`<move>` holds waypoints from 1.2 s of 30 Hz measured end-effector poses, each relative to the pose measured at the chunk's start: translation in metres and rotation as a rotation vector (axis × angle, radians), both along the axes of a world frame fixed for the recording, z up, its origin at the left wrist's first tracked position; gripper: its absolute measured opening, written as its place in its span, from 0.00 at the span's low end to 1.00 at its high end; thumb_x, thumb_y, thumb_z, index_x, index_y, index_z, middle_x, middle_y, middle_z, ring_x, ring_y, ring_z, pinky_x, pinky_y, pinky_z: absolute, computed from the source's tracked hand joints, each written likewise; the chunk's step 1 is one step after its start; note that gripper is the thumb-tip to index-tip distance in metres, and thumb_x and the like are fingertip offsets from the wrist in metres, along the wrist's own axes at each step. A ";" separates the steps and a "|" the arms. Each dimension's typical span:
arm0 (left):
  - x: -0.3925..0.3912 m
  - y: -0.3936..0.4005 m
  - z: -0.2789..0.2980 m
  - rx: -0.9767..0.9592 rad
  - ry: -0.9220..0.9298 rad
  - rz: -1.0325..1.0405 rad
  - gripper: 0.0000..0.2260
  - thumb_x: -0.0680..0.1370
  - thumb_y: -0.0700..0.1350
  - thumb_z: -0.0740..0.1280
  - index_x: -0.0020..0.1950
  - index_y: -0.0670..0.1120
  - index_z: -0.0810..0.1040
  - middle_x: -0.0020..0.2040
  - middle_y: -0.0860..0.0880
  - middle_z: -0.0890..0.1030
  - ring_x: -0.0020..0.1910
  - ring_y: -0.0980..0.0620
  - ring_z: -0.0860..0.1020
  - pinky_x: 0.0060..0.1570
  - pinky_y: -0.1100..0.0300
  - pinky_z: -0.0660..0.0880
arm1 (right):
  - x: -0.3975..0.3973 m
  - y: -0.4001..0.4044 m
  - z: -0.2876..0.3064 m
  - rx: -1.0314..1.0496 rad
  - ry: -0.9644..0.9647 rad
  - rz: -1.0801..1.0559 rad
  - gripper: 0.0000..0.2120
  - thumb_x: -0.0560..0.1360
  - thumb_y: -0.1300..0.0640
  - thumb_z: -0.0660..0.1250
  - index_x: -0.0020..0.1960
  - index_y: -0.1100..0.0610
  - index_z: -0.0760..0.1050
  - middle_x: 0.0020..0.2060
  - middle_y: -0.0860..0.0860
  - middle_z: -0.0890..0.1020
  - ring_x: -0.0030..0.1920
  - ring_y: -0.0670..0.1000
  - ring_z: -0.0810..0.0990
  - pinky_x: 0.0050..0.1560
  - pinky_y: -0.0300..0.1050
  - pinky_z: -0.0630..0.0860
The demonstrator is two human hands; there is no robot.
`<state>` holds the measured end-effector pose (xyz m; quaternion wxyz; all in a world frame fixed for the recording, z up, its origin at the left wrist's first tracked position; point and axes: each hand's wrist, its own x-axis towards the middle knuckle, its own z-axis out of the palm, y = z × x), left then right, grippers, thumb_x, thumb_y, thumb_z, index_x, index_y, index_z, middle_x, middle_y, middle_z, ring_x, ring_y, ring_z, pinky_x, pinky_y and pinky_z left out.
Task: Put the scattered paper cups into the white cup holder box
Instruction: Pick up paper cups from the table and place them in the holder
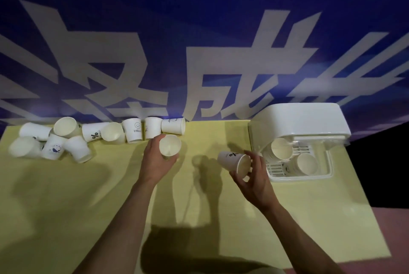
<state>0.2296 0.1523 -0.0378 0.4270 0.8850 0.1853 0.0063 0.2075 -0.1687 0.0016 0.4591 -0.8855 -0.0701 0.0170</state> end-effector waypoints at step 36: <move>-0.003 -0.462 0.053 0.204 -0.023 -0.267 0.34 0.72 0.47 0.78 0.76 0.52 0.68 0.67 0.52 0.70 0.69 0.50 0.70 0.67 0.49 0.72 | 0.001 -0.388 0.050 0.121 0.017 -0.025 0.28 0.75 0.56 0.76 0.72 0.45 0.71 0.65 0.42 0.67 0.66 0.42 0.73 0.57 0.44 0.82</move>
